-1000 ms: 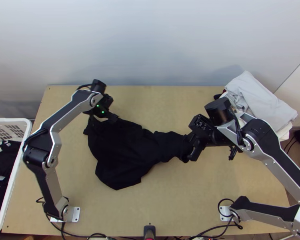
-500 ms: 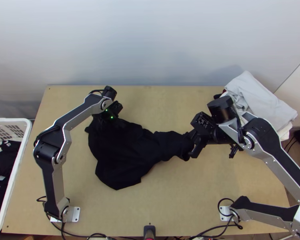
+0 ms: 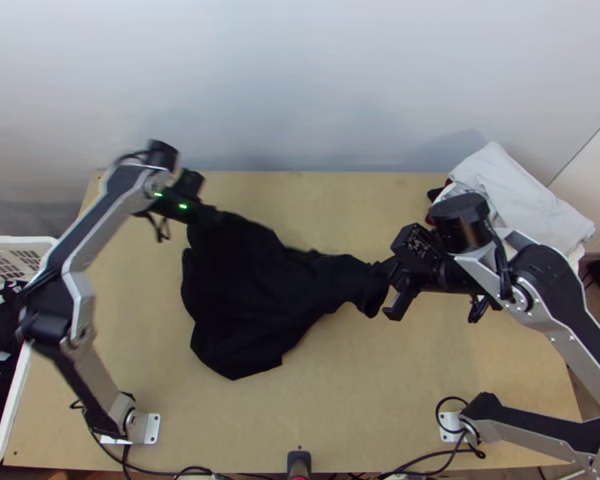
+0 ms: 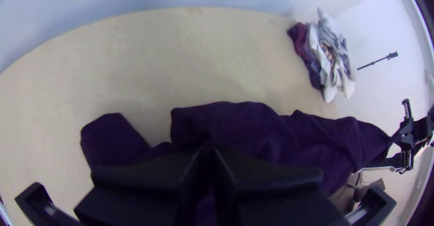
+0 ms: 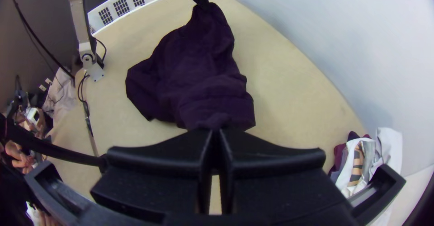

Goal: Fold the t-shirt

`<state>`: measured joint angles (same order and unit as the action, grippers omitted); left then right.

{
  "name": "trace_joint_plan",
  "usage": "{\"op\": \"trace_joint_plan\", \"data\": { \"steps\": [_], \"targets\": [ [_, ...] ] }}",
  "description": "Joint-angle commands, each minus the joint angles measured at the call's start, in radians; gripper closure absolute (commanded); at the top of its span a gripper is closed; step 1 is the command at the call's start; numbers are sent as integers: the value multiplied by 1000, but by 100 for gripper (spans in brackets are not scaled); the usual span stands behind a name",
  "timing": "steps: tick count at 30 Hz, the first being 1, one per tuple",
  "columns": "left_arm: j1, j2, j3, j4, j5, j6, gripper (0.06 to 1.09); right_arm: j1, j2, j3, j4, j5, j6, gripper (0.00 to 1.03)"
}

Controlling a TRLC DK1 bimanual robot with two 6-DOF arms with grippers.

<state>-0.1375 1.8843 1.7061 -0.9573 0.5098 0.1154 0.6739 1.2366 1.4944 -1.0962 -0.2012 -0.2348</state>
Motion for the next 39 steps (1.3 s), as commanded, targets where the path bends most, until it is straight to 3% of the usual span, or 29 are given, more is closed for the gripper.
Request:
{"op": "trace_joint_plan", "data": {
  "steps": [1,3,5,7,12,14,21,26,29,35,39],
  "targets": [
    [131,-254,-49,-26,30,20,91,-46,-9,9,88,3,22,100],
    [197,-307,-43,8,27,-43,91,-99,18,23,176,3,77,100],
    [286,-346,-26,46,9,-148,102,-140,70,93,197,3,137,100],
    [375,-386,-20,84,-19,-235,103,-188,100,165,240,3,207,100],
    [521,-536,-57,160,-17,-293,105,-347,110,290,305,3,362,100],
    [542,-600,-56,169,-5,-299,105,-385,89,305,315,2,385,100],
    [397,-795,-59,84,12,-290,105,-350,-34,265,197,-50,331,100],
    [355,-967,-287,51,12,-278,105,-289,-181,58,104,-73,273,100],
    [319,-1050,-410,23,12,-263,105,-289,-239,-91,61,-155,267,100],
    [259,-1111,-560,23,13,-243,105,-198,-276,-290,70,-170,239,100],
    [188,-1062,-609,106,13,-224,105,-151,-239,-413,105,-159,173,96]
  ]
}}
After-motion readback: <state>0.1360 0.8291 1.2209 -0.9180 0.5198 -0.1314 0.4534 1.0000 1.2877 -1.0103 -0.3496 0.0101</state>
